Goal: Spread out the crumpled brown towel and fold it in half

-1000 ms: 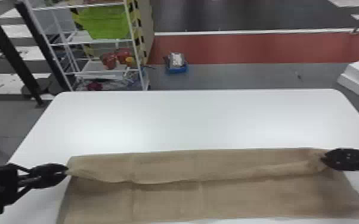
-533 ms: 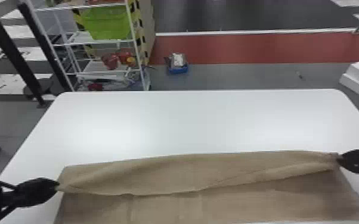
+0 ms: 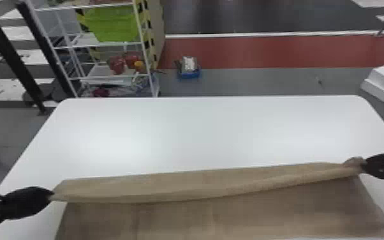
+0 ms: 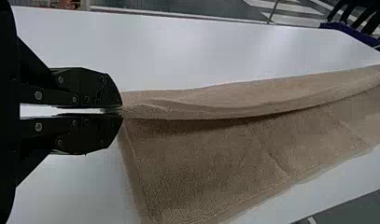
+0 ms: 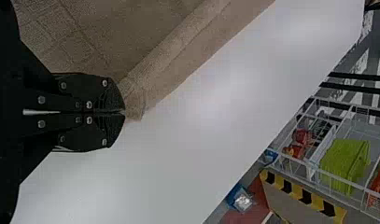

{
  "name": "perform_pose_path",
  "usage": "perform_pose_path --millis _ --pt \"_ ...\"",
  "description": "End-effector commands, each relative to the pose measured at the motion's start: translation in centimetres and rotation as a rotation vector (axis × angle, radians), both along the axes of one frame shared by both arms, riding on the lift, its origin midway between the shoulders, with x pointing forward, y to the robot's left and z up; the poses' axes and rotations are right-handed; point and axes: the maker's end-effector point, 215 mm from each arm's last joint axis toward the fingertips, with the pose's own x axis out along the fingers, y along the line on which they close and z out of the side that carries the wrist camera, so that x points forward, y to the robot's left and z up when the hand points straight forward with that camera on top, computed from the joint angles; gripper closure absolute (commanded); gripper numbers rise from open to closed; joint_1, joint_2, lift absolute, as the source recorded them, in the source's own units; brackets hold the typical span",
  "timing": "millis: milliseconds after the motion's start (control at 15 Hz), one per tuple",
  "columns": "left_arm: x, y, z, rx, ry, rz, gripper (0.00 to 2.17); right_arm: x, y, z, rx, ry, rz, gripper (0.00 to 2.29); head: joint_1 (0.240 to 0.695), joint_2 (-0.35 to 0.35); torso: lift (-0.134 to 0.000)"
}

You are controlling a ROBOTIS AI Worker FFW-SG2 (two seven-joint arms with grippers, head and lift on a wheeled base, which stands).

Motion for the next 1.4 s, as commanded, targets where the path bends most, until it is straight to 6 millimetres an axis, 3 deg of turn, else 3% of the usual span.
perform_pose_path --millis 0,200,467,867,1133,1333 --pt "-2.1 0.0 0.3 -0.002 -0.001 -0.004 1.08 -1.9 -0.5 -0.7 -0.015 0.022 0.012 1.21 0.695 0.095 -0.134" --pt "-3.8 -0.6 -2.3 -0.011 0.053 -0.012 1.08 -3.0 0.2 -3.4 -0.033 0.051 0.052 1.21 0.695 0.097 -0.134" --pt "-4.0 -2.1 -3.6 -0.002 0.058 -0.045 1.08 -3.0 1.9 -3.8 -0.027 0.057 0.08 1.21 0.695 0.105 -0.134" --pt "-4.6 -1.8 -3.9 0.008 0.068 -0.045 1.08 -3.5 1.5 -3.7 -0.024 0.05 0.077 1.21 0.695 0.1 -0.134" --pt "-5.0 0.1 -1.4 0.045 0.037 -0.02 1.08 -3.0 0.8 -0.8 -0.016 0.004 0.05 1.21 0.695 0.109 -0.134" --pt "-6.3 -0.3 -1.7 0.04 0.046 -0.036 1.08 -4.5 1.6 -2.2 -0.022 0.031 0.078 1.21 0.695 0.123 -0.134"
